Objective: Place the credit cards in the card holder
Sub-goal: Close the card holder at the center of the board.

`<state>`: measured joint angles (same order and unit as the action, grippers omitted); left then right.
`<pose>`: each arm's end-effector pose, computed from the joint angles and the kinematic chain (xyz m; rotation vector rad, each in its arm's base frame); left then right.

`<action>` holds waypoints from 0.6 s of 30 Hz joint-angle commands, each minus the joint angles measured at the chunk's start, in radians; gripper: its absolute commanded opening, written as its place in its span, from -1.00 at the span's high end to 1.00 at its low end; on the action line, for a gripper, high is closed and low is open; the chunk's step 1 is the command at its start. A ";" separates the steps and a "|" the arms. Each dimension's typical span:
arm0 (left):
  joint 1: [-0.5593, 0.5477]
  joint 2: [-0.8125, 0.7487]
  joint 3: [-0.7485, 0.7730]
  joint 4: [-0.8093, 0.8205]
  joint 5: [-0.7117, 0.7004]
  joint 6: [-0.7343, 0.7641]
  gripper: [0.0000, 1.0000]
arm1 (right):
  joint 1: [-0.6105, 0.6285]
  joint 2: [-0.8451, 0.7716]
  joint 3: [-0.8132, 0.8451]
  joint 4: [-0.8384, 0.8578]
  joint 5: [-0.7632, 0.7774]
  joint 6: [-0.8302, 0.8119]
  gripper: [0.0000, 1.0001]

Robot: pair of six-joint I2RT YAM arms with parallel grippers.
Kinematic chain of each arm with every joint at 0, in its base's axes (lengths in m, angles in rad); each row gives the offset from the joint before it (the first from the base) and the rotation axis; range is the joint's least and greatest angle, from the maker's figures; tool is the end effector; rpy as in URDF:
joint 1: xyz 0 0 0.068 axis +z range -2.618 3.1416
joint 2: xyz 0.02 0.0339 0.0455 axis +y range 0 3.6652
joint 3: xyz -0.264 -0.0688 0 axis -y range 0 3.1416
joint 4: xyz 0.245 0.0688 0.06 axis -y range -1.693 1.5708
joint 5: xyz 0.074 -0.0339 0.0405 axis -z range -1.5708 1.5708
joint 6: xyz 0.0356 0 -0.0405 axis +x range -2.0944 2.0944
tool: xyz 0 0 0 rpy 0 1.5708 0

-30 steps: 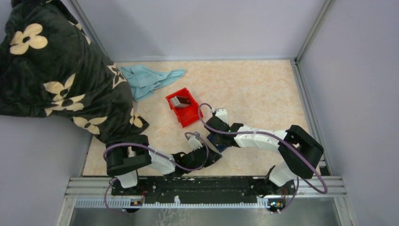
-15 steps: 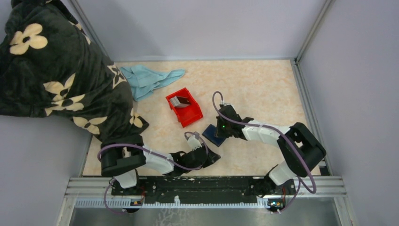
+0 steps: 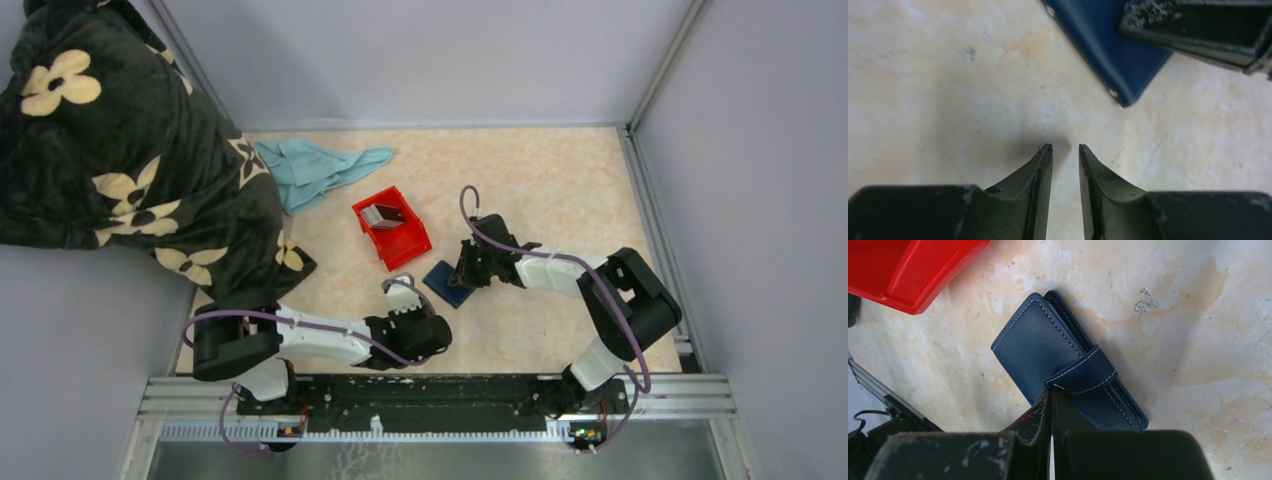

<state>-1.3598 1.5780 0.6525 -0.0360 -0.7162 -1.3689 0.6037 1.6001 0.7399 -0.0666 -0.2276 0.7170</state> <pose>0.0804 -0.2639 0.1351 -0.2782 2.2750 -0.5259 0.2410 0.1759 0.1439 0.0493 2.6614 0.7844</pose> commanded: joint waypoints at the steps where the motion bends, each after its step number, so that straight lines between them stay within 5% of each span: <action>1: 0.049 0.037 0.009 -0.220 -0.110 0.046 0.33 | 0.002 0.117 -0.088 -0.176 0.097 -0.034 1.00; 9: 0.194 -0.027 -0.041 0.152 0.024 0.282 0.34 | -0.049 0.106 -0.104 -0.127 0.040 -0.037 1.00; 18: 0.265 0.014 0.030 0.383 0.159 0.448 0.34 | -0.094 0.109 -0.101 -0.086 -0.028 -0.040 1.00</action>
<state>-1.1183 1.5723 0.6411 0.1951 -0.6418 -1.0161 0.5320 1.6146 0.7132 -0.0036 -0.3641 0.7258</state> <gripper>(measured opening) 0.331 0.003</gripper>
